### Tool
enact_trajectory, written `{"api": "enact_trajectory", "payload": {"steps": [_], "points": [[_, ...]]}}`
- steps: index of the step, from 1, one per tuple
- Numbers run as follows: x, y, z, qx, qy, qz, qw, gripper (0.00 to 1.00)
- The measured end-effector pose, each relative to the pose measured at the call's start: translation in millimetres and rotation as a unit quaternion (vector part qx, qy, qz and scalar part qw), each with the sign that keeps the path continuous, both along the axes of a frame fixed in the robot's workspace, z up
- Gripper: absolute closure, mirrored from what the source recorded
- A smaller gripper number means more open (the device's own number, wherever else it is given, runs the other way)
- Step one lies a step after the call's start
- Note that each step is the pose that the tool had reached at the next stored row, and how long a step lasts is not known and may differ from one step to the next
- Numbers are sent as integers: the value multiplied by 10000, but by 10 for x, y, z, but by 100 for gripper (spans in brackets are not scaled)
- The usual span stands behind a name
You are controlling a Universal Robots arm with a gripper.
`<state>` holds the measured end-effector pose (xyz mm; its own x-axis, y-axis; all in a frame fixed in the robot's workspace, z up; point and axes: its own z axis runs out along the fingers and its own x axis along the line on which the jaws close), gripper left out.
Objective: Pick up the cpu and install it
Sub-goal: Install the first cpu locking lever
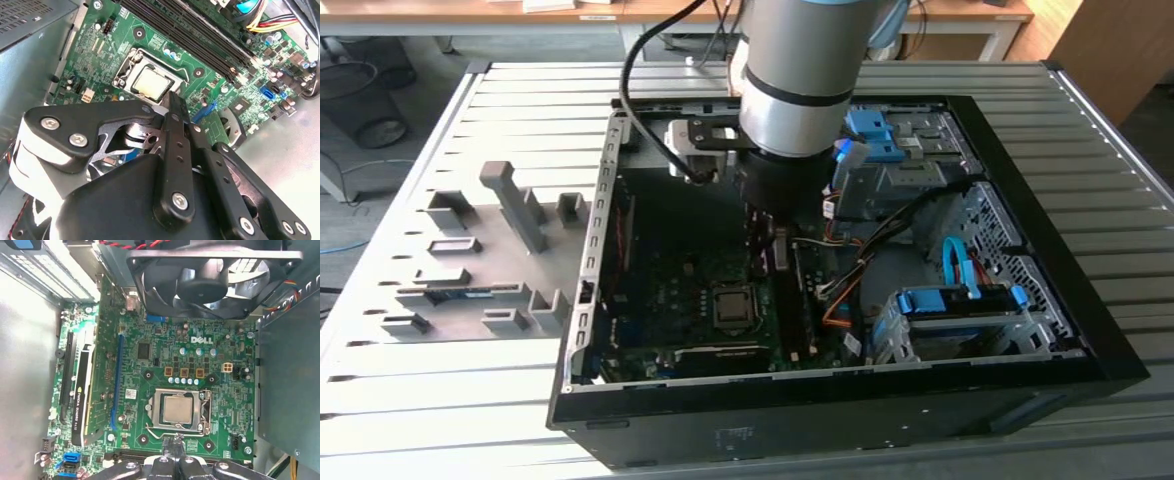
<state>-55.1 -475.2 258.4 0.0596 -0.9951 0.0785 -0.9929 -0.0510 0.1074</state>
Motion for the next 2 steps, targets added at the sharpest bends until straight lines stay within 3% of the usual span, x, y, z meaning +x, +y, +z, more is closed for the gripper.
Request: {"api": "enact_trajectory", "payload": {"steps": [2], "points": [[0, 0, 0, 0, 0, 0, 10000, 90]]}}
